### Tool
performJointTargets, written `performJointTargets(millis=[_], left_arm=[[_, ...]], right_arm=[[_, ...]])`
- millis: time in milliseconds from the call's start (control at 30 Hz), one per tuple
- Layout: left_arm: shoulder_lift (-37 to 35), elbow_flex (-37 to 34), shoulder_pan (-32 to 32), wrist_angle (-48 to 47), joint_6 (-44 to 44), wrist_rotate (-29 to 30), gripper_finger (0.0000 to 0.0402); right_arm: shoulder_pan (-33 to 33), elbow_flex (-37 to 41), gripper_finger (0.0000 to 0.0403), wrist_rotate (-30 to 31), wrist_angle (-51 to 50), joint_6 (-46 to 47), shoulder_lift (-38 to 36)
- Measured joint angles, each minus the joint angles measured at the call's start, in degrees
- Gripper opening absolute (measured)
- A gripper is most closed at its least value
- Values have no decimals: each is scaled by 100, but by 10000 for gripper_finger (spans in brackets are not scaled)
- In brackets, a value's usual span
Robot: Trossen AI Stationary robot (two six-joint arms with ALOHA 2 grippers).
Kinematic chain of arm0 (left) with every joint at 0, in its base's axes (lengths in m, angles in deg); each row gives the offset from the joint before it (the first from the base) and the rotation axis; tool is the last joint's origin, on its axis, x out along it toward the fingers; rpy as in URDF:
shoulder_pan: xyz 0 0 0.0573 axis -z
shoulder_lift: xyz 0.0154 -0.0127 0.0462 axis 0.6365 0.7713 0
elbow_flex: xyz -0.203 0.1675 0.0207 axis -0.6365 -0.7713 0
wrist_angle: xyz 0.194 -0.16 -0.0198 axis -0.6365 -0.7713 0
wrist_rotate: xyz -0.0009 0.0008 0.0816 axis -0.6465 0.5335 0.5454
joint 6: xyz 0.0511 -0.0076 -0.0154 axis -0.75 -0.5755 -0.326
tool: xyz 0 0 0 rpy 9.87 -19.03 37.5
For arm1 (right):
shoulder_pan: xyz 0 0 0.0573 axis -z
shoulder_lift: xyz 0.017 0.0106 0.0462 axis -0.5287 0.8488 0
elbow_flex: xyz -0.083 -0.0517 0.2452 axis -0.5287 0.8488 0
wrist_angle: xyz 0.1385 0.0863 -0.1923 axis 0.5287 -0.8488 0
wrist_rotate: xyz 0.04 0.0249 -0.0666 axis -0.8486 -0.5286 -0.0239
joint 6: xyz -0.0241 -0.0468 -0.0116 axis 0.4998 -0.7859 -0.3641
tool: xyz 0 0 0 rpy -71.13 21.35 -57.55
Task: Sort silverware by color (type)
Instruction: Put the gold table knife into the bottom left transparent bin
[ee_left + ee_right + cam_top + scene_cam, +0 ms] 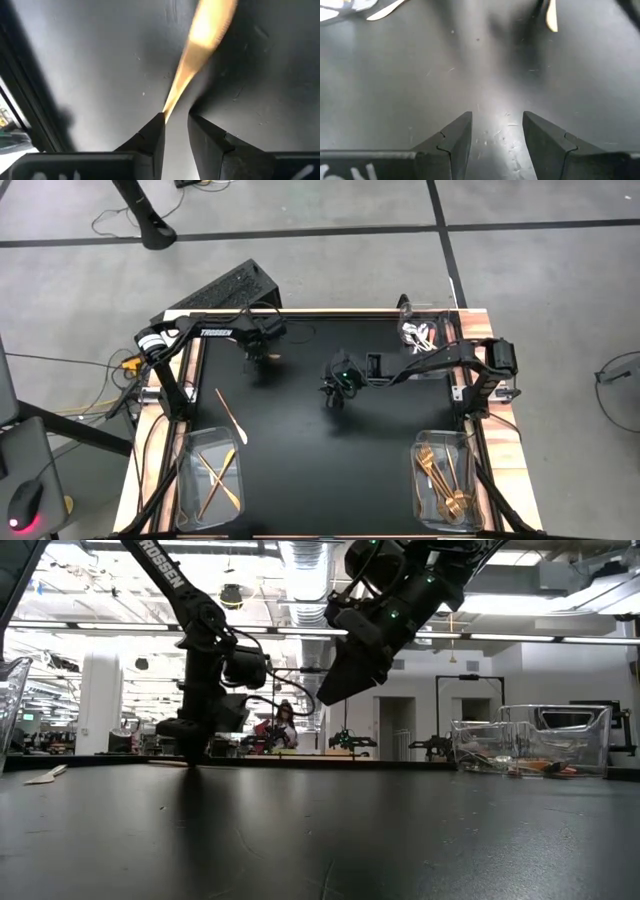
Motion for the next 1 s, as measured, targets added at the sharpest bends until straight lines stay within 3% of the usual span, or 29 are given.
performJointTargets(millis=[167,400,533,767,1000], left_arm=[[-16,23,36,23,-23,-652,78],[-47,57,654,158,172,-1966,22],[-24,342,1217,175,749,-2780,4],[-129,865,1831,-114,913,-2222,42],[-153,484,1875,-84,934,-2693,134]], right_arm=[[-72,0,196,0,-108,2,0],[-69,0,196,1,-131,144,-75],[-149,0,196,4,-279,260,-275],[-327,-2,196,2,-312,344,-589],[-432,0,196,35,-445,513,-599]])
